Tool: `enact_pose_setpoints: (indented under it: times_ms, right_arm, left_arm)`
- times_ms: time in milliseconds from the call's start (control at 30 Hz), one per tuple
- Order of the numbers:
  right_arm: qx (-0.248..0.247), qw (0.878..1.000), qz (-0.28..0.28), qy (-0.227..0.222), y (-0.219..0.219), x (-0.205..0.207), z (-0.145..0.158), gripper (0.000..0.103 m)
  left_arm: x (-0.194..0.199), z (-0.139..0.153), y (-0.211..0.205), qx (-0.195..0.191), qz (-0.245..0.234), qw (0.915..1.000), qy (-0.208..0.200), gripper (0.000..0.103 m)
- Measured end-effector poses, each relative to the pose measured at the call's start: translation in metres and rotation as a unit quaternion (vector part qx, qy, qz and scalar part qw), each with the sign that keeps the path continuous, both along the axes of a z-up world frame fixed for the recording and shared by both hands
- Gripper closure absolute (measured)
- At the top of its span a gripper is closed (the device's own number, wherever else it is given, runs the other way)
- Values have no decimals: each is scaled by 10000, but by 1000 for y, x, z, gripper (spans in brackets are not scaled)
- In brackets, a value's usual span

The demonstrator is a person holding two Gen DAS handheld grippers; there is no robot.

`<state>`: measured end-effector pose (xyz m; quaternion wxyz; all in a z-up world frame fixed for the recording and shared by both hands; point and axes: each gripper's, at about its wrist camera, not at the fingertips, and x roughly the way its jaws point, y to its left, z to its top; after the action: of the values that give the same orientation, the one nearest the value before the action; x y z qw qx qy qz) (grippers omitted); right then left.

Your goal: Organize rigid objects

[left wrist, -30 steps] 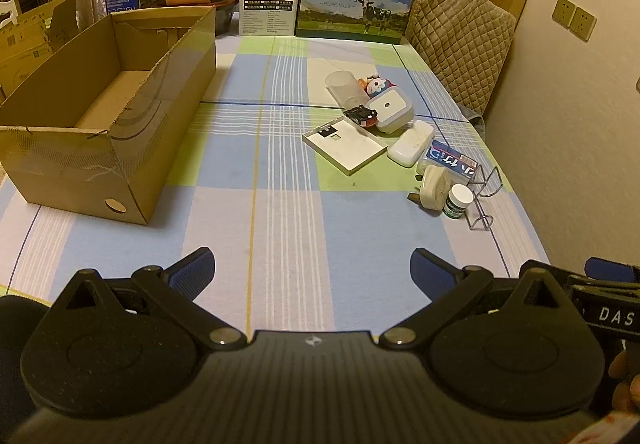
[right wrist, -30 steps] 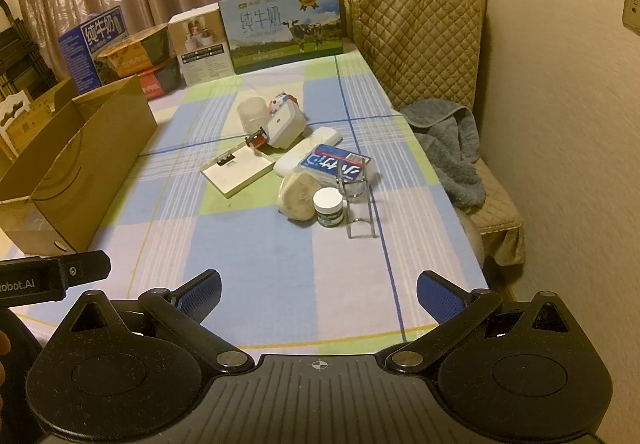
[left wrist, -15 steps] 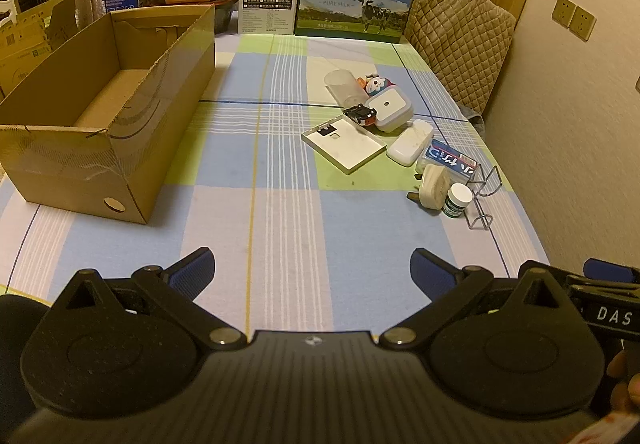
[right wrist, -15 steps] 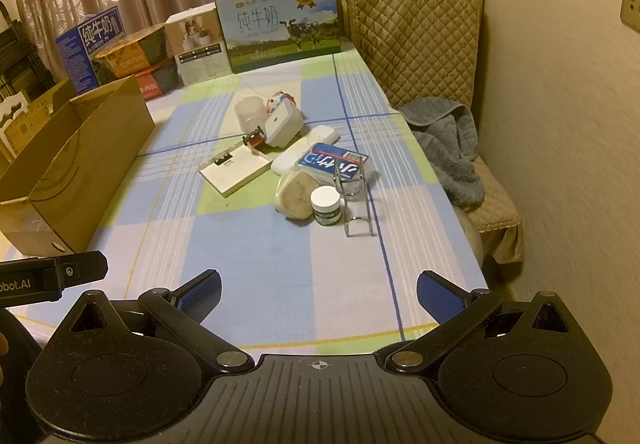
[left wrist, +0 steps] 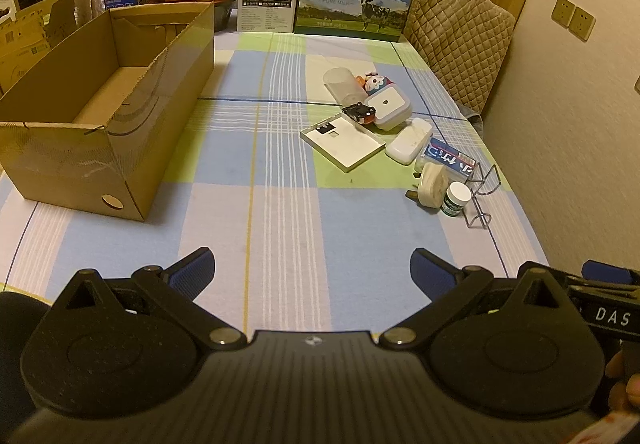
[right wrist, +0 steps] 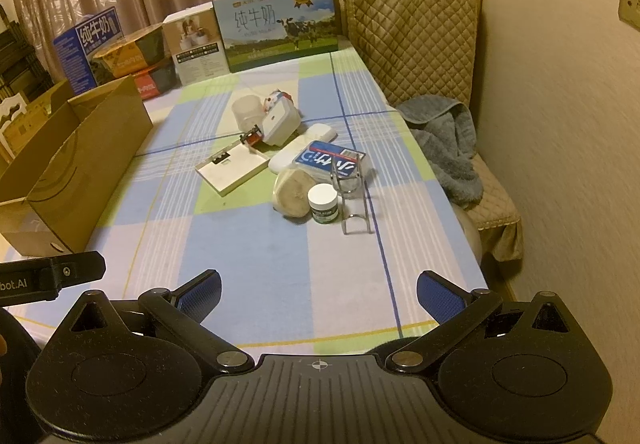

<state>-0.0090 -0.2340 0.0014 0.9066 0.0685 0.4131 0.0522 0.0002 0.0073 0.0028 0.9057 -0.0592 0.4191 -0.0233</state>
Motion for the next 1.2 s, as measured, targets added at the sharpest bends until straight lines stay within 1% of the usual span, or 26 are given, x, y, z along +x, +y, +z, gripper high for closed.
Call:
enact_pose_setpoints:
  times_ms: [533, 833, 1200]
  right_arm:
    - [-6, 10000, -9, -7, 1, 0, 0, 2]
    - [38, 10000, -74, 31, -2, 0, -2, 2]
    - [60, 9999, -116, 27, -10, 8, -5, 2]
  left_arm:
    - [0, -1, 1, -30, 0, 10000, -15, 1]
    - [2, -3, 1, -140, -4, 9999, 7, 1]
    - [16, -7, 1, -199, -163, 9997, 16, 1]
